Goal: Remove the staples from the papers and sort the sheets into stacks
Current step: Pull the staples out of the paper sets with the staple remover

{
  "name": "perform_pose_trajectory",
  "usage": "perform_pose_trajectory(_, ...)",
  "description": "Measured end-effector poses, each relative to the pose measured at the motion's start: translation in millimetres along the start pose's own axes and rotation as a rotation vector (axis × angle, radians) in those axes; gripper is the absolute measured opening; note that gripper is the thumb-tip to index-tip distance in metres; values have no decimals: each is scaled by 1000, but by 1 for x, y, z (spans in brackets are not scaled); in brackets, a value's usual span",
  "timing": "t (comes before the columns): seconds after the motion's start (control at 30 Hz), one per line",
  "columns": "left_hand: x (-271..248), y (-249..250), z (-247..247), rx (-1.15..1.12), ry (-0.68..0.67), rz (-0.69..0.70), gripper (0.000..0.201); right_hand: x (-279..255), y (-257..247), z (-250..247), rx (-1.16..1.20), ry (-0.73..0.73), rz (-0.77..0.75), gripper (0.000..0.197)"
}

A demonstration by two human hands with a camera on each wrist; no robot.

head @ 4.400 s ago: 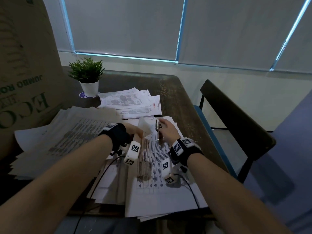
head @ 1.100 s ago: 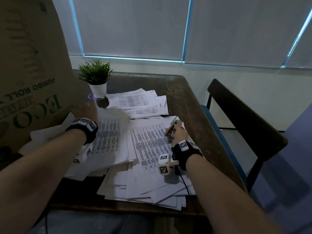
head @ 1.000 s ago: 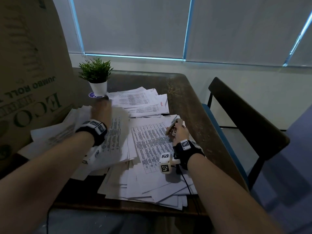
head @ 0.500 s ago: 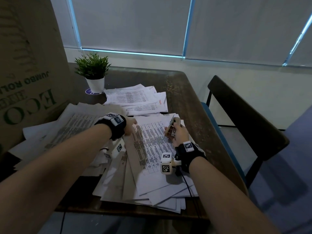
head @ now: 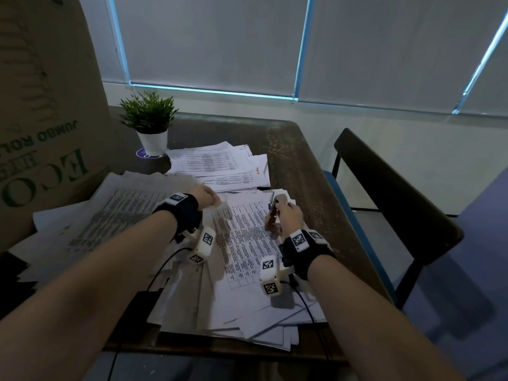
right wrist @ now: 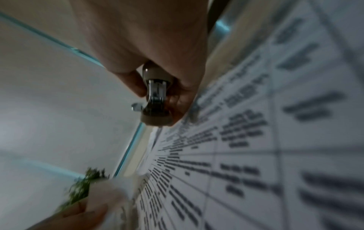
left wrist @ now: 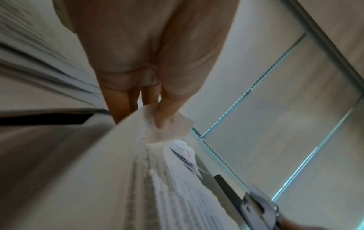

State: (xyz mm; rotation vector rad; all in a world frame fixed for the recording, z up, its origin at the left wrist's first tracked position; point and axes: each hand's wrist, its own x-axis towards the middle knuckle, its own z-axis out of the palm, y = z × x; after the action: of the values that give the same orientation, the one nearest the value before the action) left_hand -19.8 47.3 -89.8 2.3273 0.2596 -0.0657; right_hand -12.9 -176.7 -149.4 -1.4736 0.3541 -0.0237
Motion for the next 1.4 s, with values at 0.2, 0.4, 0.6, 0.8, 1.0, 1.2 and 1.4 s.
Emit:
perform_pose_trajectory(0.2,-2,-21,-5,-279,-176,-14,37,-27,-45,5,-269,-213,-128,53)
perform_pose_trajectory(0.4,-20,-8,6,-239,-349,61,29,-45,-64,10,-777,-405,-260,48)
perform_pose_trajectory(0.6,-25,-3,19,256,-48,100,70,-55,-52,4,-1182,-507,-396,54)
perform_pose_trajectory(0.8,-33,6,44,696,-300,190,75,-62,-41,11,-1303,-524,-598,40)
perform_pose_trajectory(1.0,-37,9,51,905,-275,137,96,-64,-28,25,-1413,-424,-622,26)
perform_pose_trajectory(1.2,-44,15,50,931,-295,132,95,-65,-17,46,-1471,-364,-592,44)
perform_pose_trajectory(1.4,-61,28,41,966,-280,118,91,-56,-7,70,-1489,-261,-496,44)
